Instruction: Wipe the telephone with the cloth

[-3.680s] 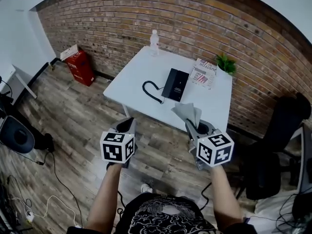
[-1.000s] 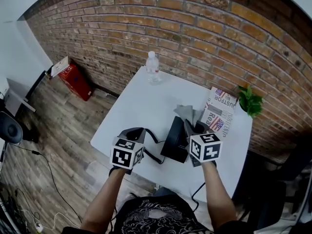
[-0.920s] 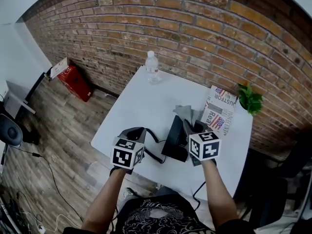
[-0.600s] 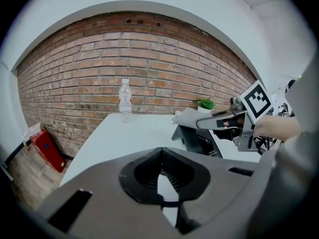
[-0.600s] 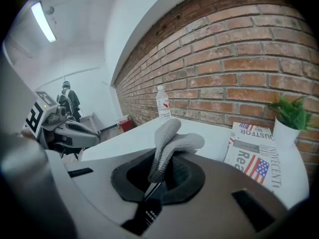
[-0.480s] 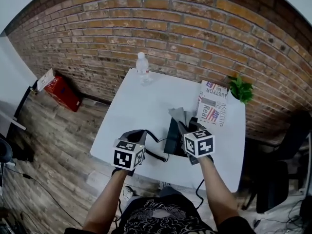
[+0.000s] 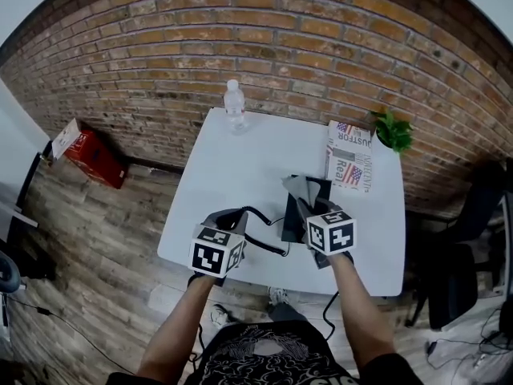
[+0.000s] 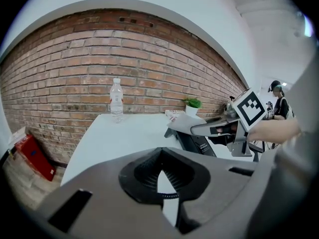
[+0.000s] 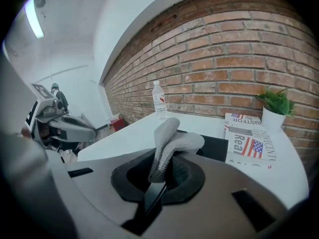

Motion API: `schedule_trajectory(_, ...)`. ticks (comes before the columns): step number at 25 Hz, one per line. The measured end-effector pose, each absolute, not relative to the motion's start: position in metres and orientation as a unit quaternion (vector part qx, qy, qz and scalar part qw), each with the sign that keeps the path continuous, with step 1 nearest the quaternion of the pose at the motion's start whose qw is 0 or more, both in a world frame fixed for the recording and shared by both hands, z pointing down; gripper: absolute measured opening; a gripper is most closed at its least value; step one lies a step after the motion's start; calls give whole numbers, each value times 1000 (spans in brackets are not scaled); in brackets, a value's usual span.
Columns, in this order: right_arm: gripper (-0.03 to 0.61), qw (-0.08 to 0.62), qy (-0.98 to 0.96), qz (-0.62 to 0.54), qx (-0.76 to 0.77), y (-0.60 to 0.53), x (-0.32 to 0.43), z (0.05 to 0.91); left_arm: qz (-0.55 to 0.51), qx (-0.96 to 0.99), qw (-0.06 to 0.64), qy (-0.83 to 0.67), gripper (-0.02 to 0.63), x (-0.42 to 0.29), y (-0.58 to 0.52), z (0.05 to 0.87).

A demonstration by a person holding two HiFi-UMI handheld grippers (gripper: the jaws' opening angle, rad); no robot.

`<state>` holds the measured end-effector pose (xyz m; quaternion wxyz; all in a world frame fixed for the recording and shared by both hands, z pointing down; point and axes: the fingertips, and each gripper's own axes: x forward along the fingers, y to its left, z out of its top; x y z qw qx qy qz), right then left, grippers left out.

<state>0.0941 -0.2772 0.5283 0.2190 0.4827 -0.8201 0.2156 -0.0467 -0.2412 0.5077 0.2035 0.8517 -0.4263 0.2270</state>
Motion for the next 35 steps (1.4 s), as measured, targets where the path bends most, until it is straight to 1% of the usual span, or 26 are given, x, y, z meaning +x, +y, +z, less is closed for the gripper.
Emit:
schedule_trajectory(16, 11, 234, -796, 240, 504, -239, 84, 554, 220, 862, 205, -409, 6, -70, -232, 509)
schedule_trajectory(35, 11, 232, -770, 273, 528, -193, 74, 583, 235, 874, 197, -376, 6, -85, -211, 515)
